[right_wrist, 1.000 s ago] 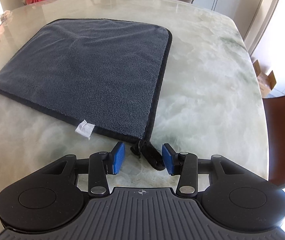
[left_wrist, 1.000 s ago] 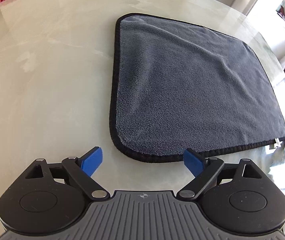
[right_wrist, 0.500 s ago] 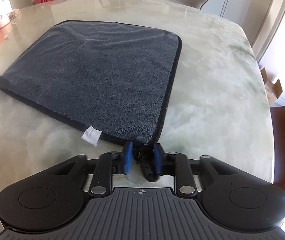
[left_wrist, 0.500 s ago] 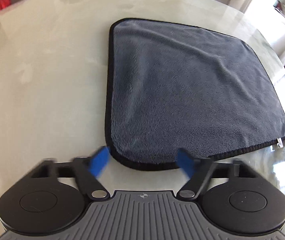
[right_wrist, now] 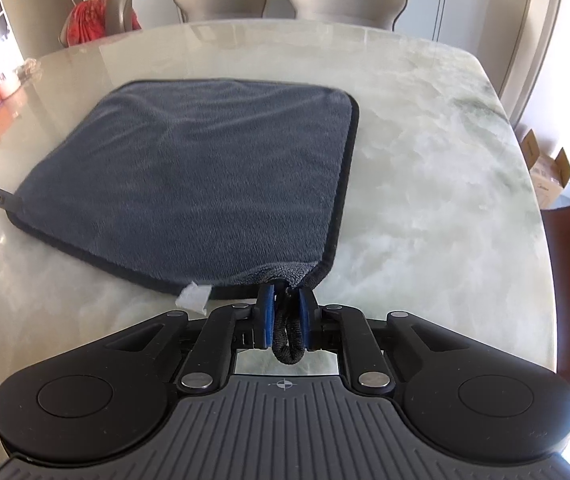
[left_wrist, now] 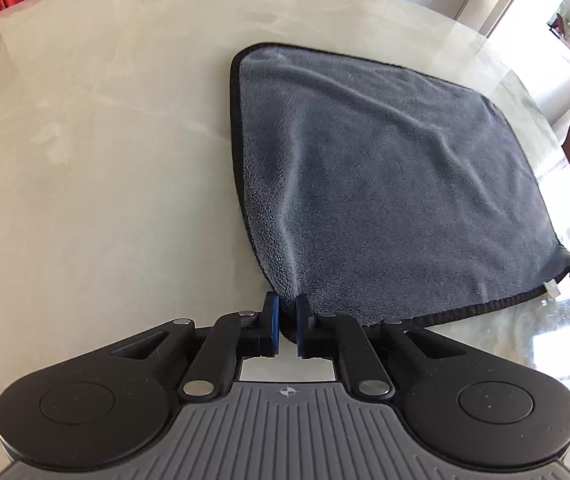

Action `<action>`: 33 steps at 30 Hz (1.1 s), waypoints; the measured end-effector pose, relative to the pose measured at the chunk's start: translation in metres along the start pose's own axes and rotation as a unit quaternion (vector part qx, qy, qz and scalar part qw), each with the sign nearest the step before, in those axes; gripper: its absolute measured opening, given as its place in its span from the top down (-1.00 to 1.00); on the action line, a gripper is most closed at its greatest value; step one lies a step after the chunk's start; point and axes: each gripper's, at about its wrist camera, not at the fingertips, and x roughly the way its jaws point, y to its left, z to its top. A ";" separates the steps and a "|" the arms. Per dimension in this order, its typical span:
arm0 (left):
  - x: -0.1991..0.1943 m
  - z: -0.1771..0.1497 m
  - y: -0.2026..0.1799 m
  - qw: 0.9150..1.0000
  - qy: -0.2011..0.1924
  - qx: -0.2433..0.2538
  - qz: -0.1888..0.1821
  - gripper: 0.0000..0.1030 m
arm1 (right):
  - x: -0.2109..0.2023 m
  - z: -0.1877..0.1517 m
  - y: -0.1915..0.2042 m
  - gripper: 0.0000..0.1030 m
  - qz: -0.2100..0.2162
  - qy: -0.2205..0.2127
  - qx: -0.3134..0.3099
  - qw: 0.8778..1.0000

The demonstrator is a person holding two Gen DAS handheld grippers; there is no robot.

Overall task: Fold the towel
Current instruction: 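Lift the held edge and fold it over toward the opposite edge with both grippers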

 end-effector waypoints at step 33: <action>0.043 0.174 0.020 0.998 -0.054 -0.003 0.024 0.75 | 0.089 0.168 -0.056 0.86 -0.021 -0.065 -0.029 0.997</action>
